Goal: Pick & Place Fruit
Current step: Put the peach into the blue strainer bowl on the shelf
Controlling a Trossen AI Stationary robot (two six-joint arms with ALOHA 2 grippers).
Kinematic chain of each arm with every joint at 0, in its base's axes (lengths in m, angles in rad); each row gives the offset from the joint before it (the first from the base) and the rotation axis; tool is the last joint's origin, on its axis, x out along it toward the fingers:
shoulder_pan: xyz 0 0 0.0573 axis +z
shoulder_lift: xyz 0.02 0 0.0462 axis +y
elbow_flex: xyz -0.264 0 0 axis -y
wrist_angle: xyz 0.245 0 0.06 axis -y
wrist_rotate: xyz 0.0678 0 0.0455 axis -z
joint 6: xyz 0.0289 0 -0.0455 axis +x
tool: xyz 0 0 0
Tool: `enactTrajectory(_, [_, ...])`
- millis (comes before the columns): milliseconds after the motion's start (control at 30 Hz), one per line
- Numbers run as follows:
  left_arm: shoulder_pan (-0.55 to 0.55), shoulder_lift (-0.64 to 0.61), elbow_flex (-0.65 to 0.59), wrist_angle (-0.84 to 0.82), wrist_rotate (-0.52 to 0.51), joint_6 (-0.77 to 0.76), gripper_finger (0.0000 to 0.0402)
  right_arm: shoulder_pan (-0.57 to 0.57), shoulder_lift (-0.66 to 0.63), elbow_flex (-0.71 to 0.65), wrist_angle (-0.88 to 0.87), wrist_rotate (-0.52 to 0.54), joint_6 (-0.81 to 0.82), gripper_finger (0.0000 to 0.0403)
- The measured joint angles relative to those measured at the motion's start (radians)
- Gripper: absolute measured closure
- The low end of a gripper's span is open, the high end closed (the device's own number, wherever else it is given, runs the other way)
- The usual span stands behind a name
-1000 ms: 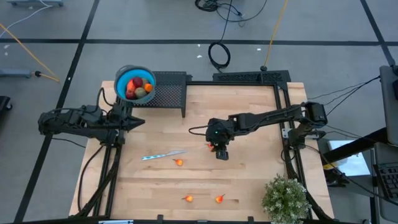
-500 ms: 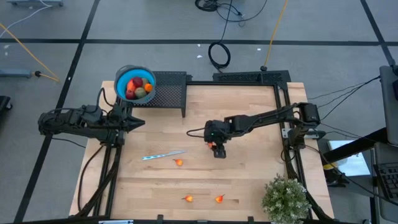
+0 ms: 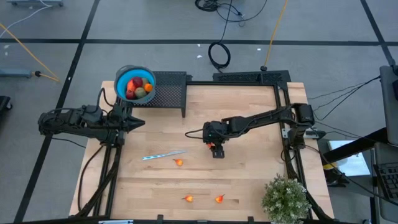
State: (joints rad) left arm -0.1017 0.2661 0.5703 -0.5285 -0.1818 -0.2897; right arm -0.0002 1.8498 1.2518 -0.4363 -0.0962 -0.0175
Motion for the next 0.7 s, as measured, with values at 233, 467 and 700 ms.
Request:
enactTrajectory(233, [0.0,0.0,0.0,0.0,0.0,0.001,0.0382,0.0,0.015,-0.001,-0.014,0.021,-0.007,0.0181])
enactTrajectory(467, [0.0,0.0,0.0,0.0,0.0,0.02,0.0382,0.002,0.015,-0.017,0.009,0.021,-0.029,0.0181])
enactTrajectory(700, [0.0,0.0,0.0,0.0,-0.001,0.026,0.0382,0.002,0.015,-0.1,0.076,0.023,0.016,0.0181])
